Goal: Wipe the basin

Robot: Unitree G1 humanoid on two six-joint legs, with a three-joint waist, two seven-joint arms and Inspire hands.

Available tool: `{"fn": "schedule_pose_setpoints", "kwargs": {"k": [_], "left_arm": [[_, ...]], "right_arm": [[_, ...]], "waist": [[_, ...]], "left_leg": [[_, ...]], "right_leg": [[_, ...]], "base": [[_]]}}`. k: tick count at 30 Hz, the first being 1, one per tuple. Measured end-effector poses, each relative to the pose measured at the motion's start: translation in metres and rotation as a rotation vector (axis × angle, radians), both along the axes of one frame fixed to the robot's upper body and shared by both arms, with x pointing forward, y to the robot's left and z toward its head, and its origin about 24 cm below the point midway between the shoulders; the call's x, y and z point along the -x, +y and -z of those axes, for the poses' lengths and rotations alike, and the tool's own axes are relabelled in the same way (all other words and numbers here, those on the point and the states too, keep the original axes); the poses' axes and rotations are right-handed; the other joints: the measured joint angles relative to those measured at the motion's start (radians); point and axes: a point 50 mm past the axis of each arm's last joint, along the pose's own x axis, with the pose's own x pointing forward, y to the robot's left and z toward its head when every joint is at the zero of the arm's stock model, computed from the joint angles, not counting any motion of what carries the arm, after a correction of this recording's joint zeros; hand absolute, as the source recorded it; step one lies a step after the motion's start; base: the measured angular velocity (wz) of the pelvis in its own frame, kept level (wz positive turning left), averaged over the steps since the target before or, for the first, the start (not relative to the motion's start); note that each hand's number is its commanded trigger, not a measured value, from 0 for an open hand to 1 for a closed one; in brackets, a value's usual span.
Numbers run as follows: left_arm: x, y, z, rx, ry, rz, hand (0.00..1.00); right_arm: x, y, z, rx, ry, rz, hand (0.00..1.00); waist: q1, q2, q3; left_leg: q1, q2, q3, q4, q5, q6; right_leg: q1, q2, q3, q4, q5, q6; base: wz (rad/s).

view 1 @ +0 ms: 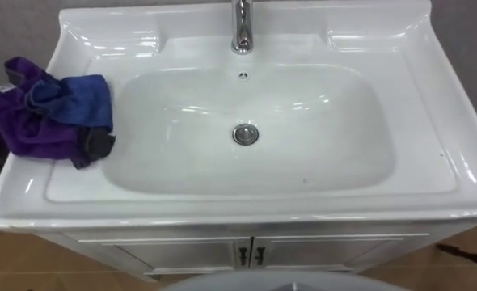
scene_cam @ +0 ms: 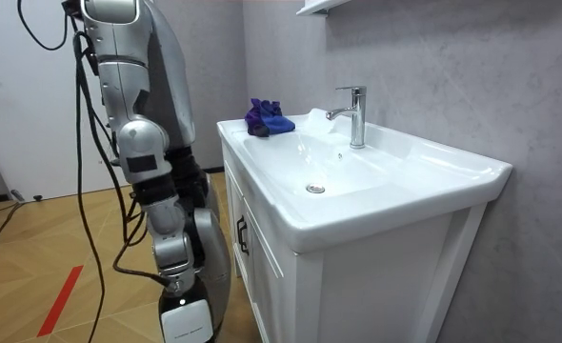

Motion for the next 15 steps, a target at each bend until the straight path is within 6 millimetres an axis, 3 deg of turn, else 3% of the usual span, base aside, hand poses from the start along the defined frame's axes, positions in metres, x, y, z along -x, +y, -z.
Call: {"fn": "schedule_pose_setpoints", "kwargs": {"k": [7,12,15], "left_arm": [[-0.019,-0.007,0.007,0.123,-0.025,0.07,0.0],[-0.03,-0.011,0.009,0.187,-0.049,0.118,0.0],[-0.039,-0.012,0.01,0.225,-0.051,0.187,0.0]], "right_arm": [[-0.001,0.001,0.0,0.006,0.003,-0.002,0.0],[-0.005,0.0,0.0,0.015,-0.009,-0.009,0.0],[-0.006,0.002,0.001,0.02,-0.01,-0.009,0.0]], "waist": [[-0.025,0.007,0.0036],[-0.029,0.008,0.0036],[-0.052,0.008,0.0036]], "left_leg": [[0.003,0.003,0.004,-0.003,-0.012,0.017],[-0.015,0.002,0.038,-0.004,-0.019,0.023],[-0.015,0.001,0.046,-0.004,-0.02,0.025]], "right_leg": [[0.007,0.005,0.004,-0.014,0.009,0.006],[-0.04,0.004,0.021,0.023,0.01,0.007],[-0.043,0.004,0.034,0.023,0.011,0.009]], "base": [[-0.01],[-0.18],[-0.09]]}}
